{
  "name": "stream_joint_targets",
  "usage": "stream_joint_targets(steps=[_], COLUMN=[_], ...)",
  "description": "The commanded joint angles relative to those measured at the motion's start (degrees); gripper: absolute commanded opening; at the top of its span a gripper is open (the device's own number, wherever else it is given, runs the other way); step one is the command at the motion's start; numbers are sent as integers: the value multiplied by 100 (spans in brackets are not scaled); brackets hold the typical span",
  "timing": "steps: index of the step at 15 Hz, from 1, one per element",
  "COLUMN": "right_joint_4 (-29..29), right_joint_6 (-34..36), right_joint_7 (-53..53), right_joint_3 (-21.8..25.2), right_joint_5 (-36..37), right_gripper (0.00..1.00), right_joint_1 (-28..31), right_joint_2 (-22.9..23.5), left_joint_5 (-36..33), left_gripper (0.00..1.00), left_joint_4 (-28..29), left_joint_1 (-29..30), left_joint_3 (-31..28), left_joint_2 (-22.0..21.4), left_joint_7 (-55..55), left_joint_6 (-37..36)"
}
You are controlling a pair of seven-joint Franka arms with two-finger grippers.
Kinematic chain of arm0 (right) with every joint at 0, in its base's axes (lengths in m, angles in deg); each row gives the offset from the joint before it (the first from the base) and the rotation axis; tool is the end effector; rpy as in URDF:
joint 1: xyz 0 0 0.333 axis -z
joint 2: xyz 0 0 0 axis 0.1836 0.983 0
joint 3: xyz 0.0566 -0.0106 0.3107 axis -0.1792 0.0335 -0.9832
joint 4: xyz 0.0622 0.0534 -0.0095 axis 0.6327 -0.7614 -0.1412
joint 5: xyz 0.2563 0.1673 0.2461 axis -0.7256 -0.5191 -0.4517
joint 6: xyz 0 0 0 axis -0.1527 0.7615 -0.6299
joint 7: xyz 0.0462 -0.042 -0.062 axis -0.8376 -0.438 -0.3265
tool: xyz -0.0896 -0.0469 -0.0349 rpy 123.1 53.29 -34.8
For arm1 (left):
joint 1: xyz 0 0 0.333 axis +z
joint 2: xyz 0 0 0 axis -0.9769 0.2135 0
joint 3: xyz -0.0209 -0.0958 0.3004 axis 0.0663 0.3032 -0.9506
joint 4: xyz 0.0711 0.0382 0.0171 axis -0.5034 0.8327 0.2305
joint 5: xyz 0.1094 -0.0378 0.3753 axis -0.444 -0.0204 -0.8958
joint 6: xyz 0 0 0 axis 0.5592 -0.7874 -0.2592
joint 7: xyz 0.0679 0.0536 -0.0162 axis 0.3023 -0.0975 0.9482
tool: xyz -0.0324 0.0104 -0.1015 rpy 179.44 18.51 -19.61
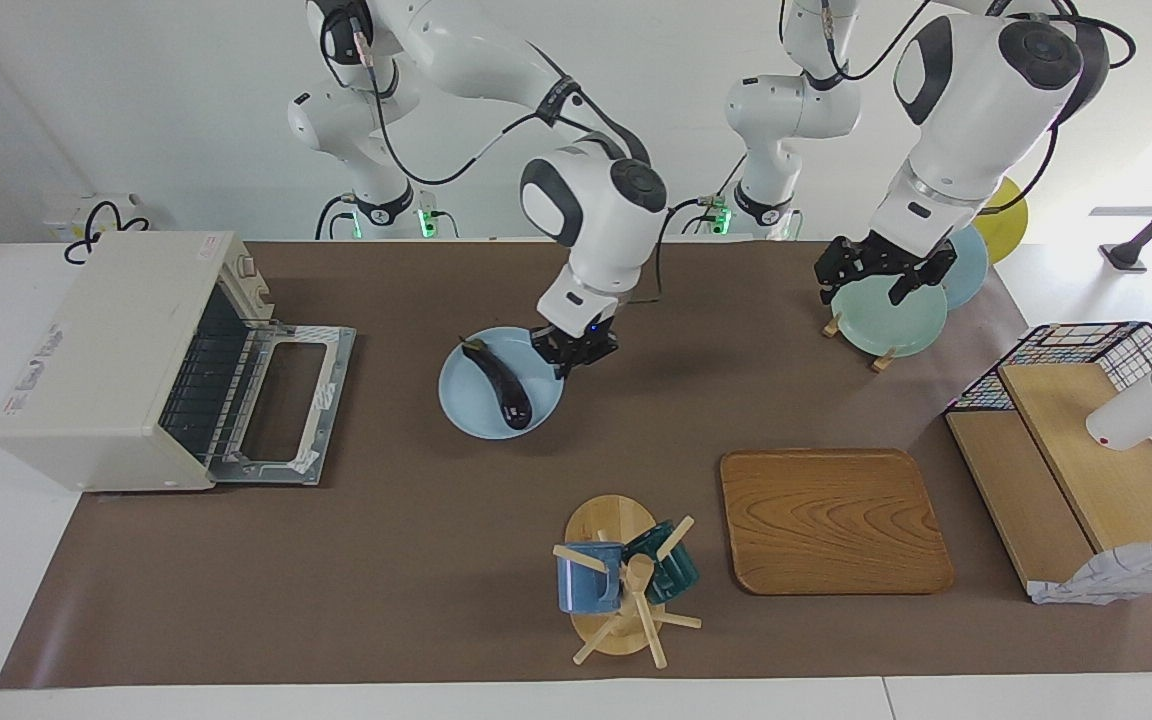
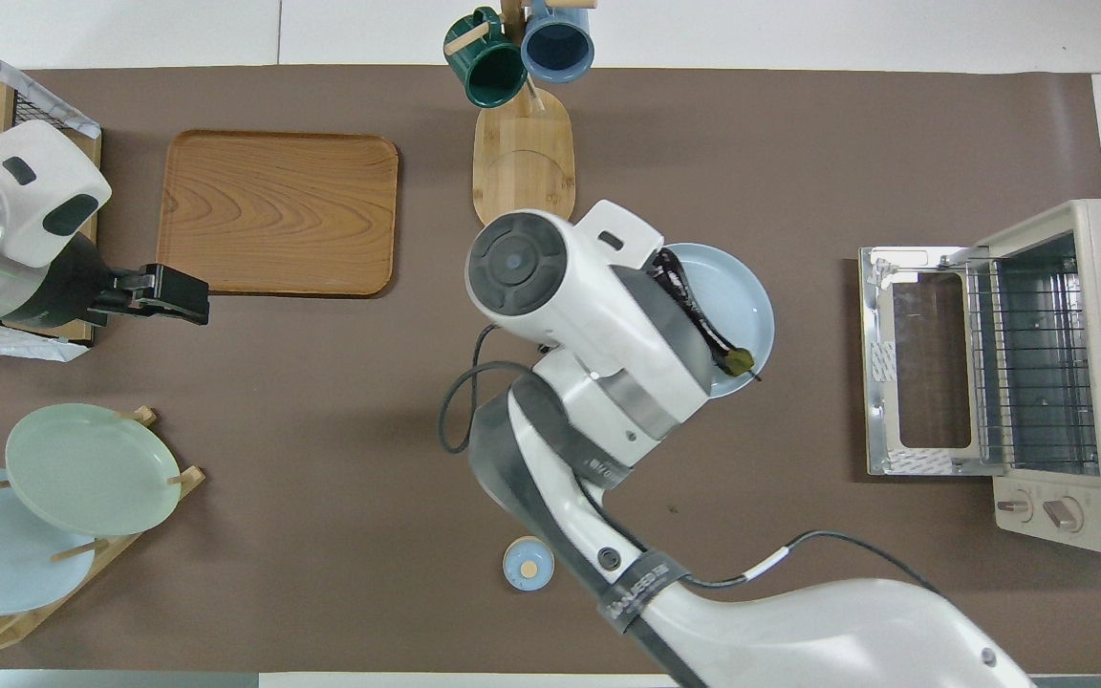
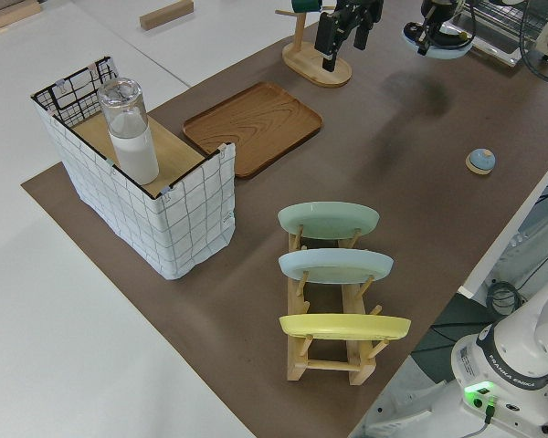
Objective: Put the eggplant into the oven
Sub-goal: 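Insert the eggplant into the open oven and open the right gripper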
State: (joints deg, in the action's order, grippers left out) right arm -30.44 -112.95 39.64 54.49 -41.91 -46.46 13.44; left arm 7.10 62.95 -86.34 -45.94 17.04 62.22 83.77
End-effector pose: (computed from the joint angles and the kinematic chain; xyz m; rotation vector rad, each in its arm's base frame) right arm 0.5690 0.3434 0.4150 2.8668 0.1497 -0.0073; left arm 0.5409 -0.1071 0.5732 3.0991 -0.1229 -0.0761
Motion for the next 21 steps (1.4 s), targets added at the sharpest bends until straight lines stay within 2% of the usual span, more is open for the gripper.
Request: stream_joint_targets(steps=[1,5,7,10,15,21], right_joint_4=[-713,-1629,-2278,-2886,-3555,-4126], right_joint_6=[47,3,-6,-294,-1209,-1921], right_joint_7=[-775,-989,-1120,-1576,-2499,-3256], right_joint_3=[-64,-64,-64,-64,-72,-72], right_joint_5=[80,642,687,687,643,555], right_gripper=[0,0,0,0,0,0], right_joint_1=[738,1100,1328,2021,3024,3702], right_joint_2=[-617,-1259,-1838,-2349,-2561,-2684], left_joint_5=[-134,-134,-125,-125,-116,-116], left_gripper=[100,100,100,100,100,100], left_joint_4=[34,52,60,52,69,96], left_joint_1=[14,6,14,14,6,-3], left_joint_3=[8,8,8,17,17,17], left_joint_2=[-89,-98,-107,-133,-151,-160], left_joint_7=[-50,-50,-50,-41,-32,-24], left_joint_6=[-11,-28,-28,-37,-11,-11])
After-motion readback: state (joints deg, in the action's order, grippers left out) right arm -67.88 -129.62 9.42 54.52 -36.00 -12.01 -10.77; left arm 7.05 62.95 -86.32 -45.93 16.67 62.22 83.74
